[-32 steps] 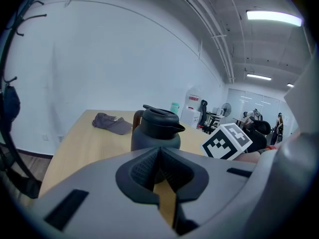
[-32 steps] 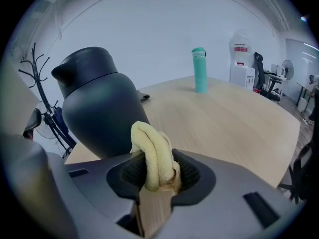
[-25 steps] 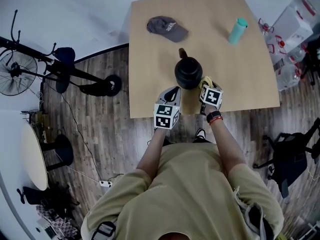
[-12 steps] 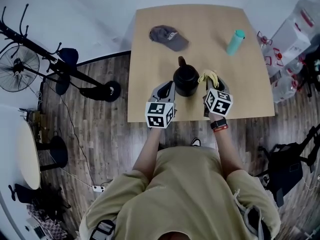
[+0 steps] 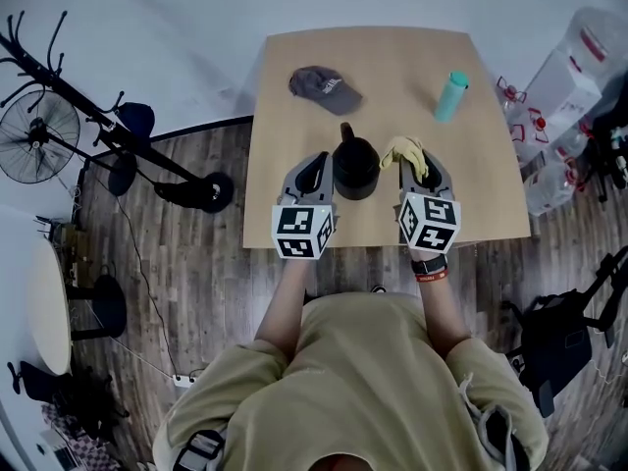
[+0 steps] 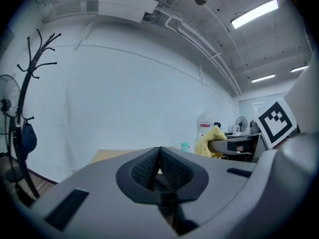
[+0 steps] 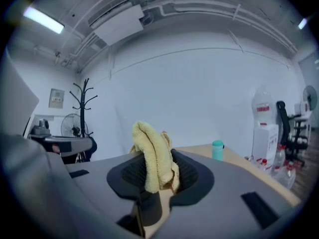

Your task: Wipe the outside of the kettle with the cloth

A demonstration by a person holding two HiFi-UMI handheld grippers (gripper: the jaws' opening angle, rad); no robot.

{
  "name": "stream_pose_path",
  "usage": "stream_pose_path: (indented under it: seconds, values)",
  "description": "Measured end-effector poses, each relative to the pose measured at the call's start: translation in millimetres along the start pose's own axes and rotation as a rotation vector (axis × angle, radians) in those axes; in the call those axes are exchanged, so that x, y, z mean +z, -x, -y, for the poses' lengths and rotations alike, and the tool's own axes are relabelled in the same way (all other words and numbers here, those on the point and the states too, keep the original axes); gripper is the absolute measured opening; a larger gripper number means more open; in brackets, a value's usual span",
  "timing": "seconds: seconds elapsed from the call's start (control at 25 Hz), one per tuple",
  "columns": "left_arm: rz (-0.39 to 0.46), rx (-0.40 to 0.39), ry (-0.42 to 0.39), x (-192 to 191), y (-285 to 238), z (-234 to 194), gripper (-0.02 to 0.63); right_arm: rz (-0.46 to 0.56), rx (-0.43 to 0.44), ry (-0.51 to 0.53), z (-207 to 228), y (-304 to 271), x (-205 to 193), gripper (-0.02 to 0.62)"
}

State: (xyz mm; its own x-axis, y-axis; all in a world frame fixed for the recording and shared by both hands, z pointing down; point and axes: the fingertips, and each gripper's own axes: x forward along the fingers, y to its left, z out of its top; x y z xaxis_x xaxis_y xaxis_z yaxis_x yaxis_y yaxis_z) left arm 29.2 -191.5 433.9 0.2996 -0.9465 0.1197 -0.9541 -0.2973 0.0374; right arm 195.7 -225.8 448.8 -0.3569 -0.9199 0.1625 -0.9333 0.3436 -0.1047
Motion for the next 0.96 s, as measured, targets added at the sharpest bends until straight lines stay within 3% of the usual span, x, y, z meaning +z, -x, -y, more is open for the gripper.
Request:
stream_pose_path:
  seconds: [0.12, 0.44, 0.72, 0.84, 0.96]
  values:
    - [0.006, 0.009, -0.016, 1.8, 3.2, 6.7, 0.025, 0.023, -0.007, 0.102, -3.3, 13.0, 12.8, 0.124]
    - [0.011, 0.038, -0.062, 0.0, 11.6, 24.4, 0.025, 0.011, 0.015, 0.028, 10.8, 31.6, 2.9, 0.124]
    - [-0.043, 0.069, -0.082, -17.1, 16.7, 36.5, 0.025, -0.038, 0.014, -0.003, 32.2, 44.6, -14.2, 0.124]
    - [-0.088, 0.062, -0.085, -29.7, 18.8, 32.0, 0.025, -0.086, 0.057, 0.022, 37.3, 35.3, -23.4, 0.124]
    - [-0.137, 0.06, -0.085, -42.0, 24.9, 12.1, 0.026, -0.132, 0.14, 0.129, 35.1, 11.6, -22.5, 0.124]
